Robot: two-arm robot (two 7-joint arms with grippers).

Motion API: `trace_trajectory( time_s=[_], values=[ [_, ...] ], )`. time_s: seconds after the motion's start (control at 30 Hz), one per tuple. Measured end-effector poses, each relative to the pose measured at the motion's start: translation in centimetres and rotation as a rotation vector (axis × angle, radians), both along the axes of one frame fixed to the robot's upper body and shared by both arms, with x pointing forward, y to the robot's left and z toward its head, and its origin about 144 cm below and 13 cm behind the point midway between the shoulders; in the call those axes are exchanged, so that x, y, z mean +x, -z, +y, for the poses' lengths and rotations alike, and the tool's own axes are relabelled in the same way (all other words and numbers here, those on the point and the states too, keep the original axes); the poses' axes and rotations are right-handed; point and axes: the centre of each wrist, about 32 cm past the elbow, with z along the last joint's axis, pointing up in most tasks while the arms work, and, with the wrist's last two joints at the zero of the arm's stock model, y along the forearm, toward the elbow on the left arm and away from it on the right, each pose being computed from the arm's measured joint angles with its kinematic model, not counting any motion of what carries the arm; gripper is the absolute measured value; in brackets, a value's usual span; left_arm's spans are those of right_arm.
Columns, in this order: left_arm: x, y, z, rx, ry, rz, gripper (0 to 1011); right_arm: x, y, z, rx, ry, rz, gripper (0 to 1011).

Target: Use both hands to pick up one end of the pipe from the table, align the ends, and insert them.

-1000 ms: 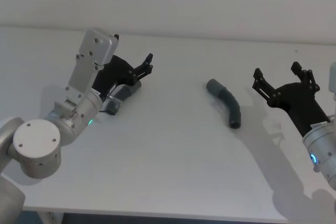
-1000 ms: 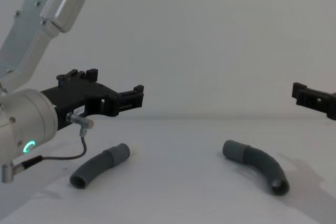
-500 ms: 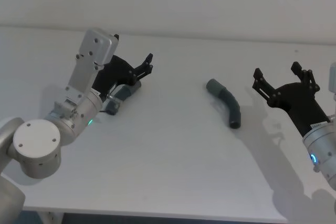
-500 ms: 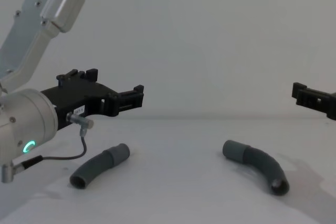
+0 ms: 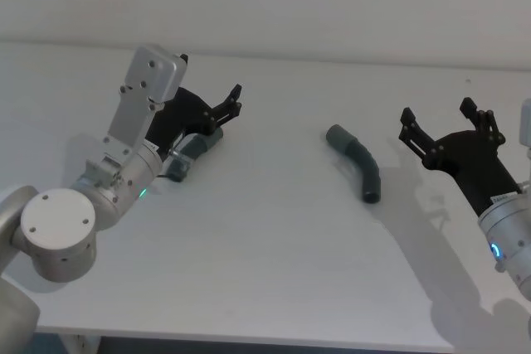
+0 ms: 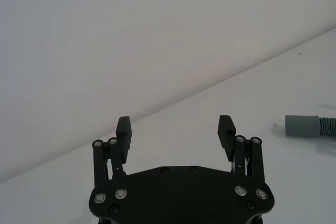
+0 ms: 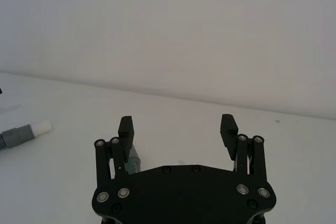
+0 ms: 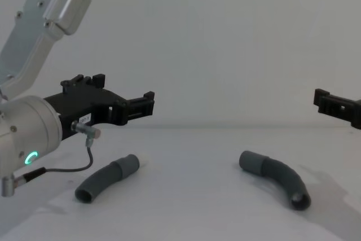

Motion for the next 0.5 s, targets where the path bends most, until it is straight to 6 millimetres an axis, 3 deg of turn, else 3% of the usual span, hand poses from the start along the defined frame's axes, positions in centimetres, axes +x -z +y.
trace_trajectory(
  time_s=[0.5],
  values=[
    [0.00,0.00,0.00,0.000,0.000,0.000,1002,0.00,0.00,0.00,0.000,0.000,0.000,1002]
  ],
)
